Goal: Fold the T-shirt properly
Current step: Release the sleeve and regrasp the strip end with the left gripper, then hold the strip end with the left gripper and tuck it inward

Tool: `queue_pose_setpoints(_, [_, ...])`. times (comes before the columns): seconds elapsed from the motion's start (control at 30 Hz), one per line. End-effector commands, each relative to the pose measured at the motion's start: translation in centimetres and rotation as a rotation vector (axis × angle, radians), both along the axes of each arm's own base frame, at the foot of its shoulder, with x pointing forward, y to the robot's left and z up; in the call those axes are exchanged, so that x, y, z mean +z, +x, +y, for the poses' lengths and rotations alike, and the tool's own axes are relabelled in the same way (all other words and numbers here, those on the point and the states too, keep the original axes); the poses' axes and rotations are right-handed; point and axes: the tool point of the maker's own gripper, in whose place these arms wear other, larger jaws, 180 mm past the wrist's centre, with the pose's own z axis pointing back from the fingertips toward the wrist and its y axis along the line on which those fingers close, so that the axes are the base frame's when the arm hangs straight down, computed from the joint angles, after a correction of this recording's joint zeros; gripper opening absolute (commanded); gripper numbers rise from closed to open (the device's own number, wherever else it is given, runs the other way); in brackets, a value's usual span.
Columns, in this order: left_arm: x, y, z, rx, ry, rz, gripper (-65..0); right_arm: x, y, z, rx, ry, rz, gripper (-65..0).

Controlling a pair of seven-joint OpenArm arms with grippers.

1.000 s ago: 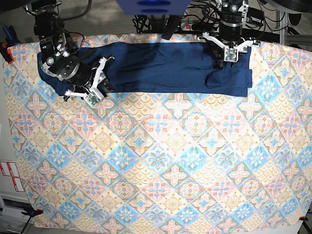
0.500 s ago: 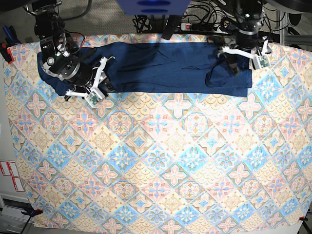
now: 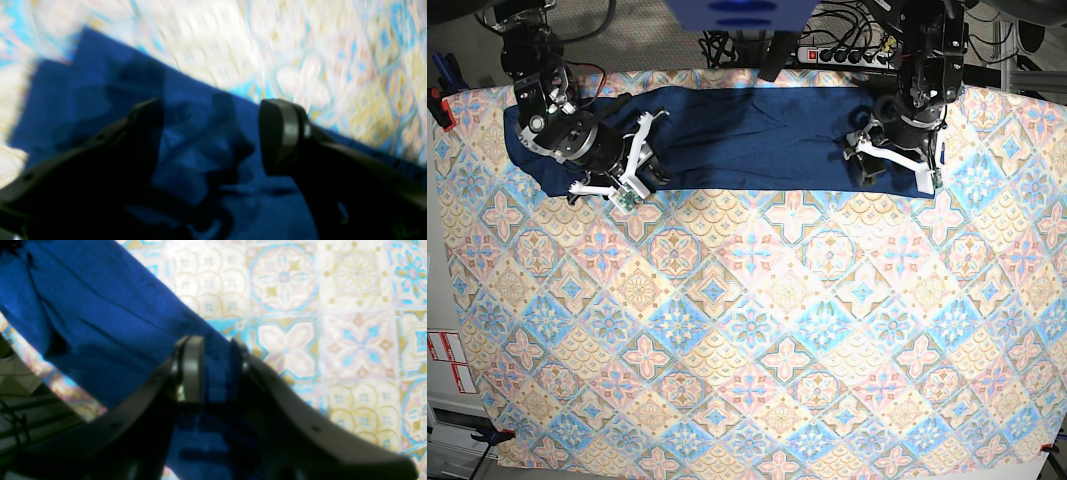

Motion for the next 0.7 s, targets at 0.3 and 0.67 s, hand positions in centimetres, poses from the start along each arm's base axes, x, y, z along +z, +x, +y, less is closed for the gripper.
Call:
queue_pose_setpoints(0.3, [-0.4, -0.2, -0.6, 0.001, -0.025, 0.026, -35.8, 1.1, 0.9, 0.0, 0.003, 0.016, -0.042, -51.5])
queue_pose_setpoints(0.67, [2.2, -0.5, 1.6, 0.055, 0.009, -0.040, -65.0, 1.1, 0.8, 0.1, 0.003, 0.017, -0.041, -51.5])
